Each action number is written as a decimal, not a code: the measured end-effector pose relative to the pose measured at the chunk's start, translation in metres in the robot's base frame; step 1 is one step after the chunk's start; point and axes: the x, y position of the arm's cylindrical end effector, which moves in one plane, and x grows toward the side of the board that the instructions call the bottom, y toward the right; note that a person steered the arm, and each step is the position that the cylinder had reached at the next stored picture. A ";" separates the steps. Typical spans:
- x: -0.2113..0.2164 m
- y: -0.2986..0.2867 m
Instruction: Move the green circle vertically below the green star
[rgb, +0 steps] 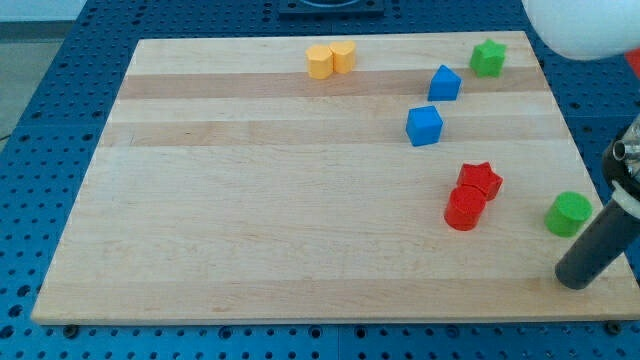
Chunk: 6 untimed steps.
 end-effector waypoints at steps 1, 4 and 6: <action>-0.017 0.007; -0.101 0.043; -0.116 0.014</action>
